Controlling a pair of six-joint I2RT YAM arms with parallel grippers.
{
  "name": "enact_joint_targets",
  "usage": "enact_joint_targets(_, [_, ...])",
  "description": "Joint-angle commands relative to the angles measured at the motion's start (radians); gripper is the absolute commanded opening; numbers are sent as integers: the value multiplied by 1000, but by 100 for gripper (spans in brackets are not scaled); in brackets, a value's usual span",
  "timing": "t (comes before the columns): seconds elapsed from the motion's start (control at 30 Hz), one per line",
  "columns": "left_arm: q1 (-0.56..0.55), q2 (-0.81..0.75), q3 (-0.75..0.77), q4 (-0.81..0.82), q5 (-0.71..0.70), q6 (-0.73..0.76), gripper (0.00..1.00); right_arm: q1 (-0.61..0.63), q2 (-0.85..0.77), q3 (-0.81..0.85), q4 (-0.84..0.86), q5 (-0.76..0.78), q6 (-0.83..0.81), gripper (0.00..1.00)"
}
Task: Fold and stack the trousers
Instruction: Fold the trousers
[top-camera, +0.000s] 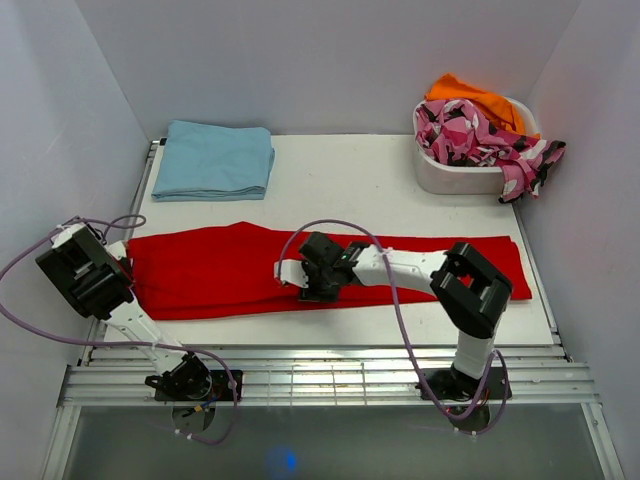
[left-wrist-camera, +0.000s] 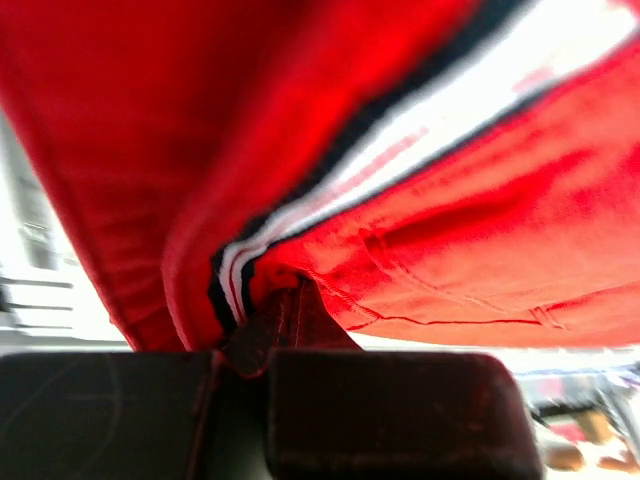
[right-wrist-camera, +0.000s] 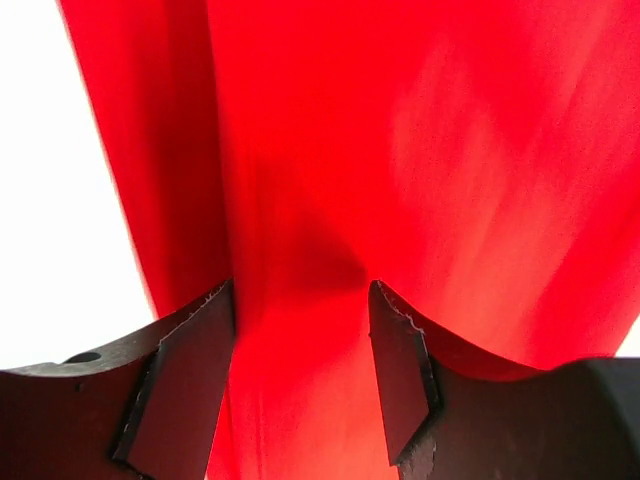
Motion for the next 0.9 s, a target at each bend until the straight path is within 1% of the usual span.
enact_joint_targets(0.0, [8,-1,29,327,-51,120,0,-75,-116,-52,-209,-124,0,60])
enact_joint_targets(0.03, [8,-14,34,322,-12,139,0,-113,-175,-63,-229,-138,0,59])
enact_joint_targets(0.1, [8,-34,39,313,37,192,1,-161,-239,-92,-267,-150,-6,57])
enact_joint_targets(0.13, [4,-55,46,299,54,212,8,-212,-298,-124,-284,-155,-20,57])
enact_joint_targets(0.17, [1,-66,52,285,83,270,16,-239,-325,-140,-300,-152,-60,56])
enact_joint_targets(0.2, [1,-81,59,267,125,307,35,-268,-351,-158,-327,-150,-80,54])
enact_joint_targets(0.23, [-1,-124,59,236,198,344,44,-333,-404,-193,-343,-155,-101,53])
enact_joint_targets(0.27, [-2,-147,65,213,249,388,52,-369,-432,-210,-355,-156,-123,52])
enact_joint_targets(0.3, [-1,-178,63,195,295,468,60,-409,-455,-224,-367,-164,-167,50])
enact_joint_targets(0.33, [-4,-211,59,183,368,494,70,-494,-496,-235,-401,-169,-190,49])
enact_joint_targets(0.37, [-5,-274,57,160,424,531,74,-541,-513,-247,-415,-172,-212,49])
enact_joint_targets(0.4, [-7,-307,60,126,480,616,76,-593,-527,-250,-429,-182,-250,48])
enact_joint_targets(0.43, [-22,-339,57,88,527,643,79,-695,-543,-247,-458,-187,-265,48])
enact_joint_targets(0.47, [-36,-403,48,71,606,666,81,-746,-546,-233,-475,-192,-276,47])
enact_joint_targets(0.5, [-54,-435,42,52,642,692,83,-800,-544,-223,-488,-204,-284,46])
enact_joint_targets(0.53, [-118,-469,30,41,662,709,85,-902,-537,-210,-504,-208,-289,45])
enact_joint_targets(0.57, [-161,-529,16,41,671,708,86,-947,-530,-197,-530,-211,-289,44])
enact_joint_targets(0.6, [-265,-558,-21,46,668,702,86,-1036,-517,-174,-535,-199,-281,41])
enact_joint_targets(0.7, [-433,-647,-113,148,621,573,86,-1171,-494,-143,-536,-152,-212,39])
enact_joint_targets(0.73, [-517,-660,-130,200,616,505,86,-1245,-481,-137,-535,-135,-168,39])
enact_joint_targets(0.77, [-550,-664,-147,224,607,470,86,-1276,-474,-135,-536,-118,-146,40])
enact_joint_targets(0.8, [-582,-664,-159,247,595,434,86,-1311,-471,-135,-550,-109,-128,43])
enact_joint_targets(0.83, [-617,-652,-180,285,593,403,86,-1381,-466,-135,-557,-107,-109,45])
enact_joint_targets(0.87, [-627,-641,-188,300,594,351,86,-1412,-466,-137,-562,-110,-82,46])
